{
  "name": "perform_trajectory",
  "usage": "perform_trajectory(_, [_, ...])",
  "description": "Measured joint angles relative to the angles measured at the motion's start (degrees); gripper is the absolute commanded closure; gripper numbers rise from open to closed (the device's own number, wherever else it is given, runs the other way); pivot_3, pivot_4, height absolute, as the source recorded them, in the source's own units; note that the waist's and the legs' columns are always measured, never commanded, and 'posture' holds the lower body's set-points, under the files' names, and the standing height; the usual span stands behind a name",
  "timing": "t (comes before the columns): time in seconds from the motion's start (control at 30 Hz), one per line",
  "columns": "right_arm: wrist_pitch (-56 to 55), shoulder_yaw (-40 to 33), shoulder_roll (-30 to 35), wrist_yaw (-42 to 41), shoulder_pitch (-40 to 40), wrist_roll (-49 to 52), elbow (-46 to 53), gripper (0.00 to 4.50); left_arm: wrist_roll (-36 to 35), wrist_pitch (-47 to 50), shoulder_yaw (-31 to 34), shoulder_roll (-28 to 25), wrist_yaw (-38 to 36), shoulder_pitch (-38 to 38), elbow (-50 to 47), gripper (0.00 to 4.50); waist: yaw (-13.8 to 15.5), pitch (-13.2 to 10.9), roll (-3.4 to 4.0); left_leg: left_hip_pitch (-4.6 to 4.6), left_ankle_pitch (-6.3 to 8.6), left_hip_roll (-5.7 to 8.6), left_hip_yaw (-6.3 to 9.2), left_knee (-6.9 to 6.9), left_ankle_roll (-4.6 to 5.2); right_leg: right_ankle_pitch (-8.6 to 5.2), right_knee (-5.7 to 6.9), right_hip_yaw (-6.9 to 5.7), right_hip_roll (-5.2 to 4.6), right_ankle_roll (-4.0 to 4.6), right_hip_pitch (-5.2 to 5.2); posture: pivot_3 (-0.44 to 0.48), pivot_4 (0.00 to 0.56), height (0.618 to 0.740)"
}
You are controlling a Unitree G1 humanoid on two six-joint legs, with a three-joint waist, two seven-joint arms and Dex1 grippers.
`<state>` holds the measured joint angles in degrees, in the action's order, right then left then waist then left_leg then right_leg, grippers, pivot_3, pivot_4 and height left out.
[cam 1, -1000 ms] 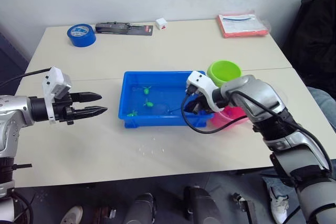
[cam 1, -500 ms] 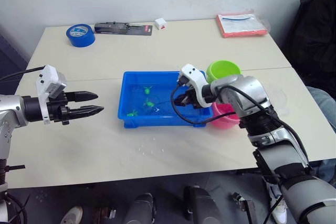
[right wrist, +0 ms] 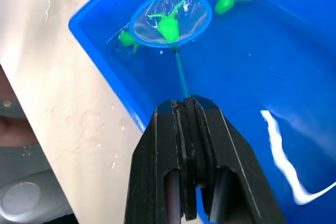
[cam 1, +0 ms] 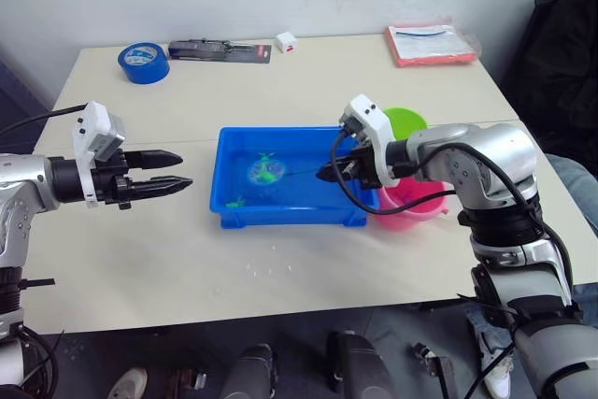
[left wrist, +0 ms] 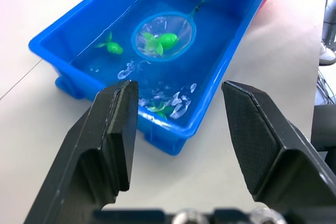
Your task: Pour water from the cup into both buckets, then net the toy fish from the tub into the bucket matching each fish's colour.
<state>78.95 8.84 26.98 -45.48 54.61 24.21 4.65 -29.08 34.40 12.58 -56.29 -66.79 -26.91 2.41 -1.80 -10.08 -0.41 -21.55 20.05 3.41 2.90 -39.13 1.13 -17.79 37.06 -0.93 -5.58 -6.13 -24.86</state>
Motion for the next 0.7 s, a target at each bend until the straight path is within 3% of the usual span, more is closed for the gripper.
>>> perform_trajectory(0.27, [-4.36,-9.61,5.24,4.34,-6.34,0.58,7.07,3.7,1.85,-5.4,-6.5,9.49,0.49,-6.74,3.41,1.71,0.99,0.0,-0.01,-0.01,0.0,0.14,0.06,-0.09,0.05,0.0,-0.04,-0.06,-0.09,0.0,0.11,0.0,0.15,0.737])
perform_trajectory(0.5, [-12.77,-16.27,19.03,4.88,-8.39,-1.56,5.8,3.7,3.63,-10.49,-9.41,15.03,-0.63,-13.96,10.51,1.71,1.51,0.0,-0.01,0.0,0.0,0.11,-0.09,-0.06,0.05,0.0,-0.06,-0.12,-0.05,0.0,0.06,0.0,0.15,0.737])
perform_trajectory(0.7, [-19.18,-16.61,25.44,5.27,-13.93,-4.74,3.59,3.7,4.62,-12.61,-10.68,17.06,-1.82,-17.28,14.91,1.71,1.56,0.0,-0.01,0.0,0.0,0.03,-0.13,-0.05,0.04,0.0,-0.05,-0.09,0.0,0.0,0.05,0.0,0.15,0.737])
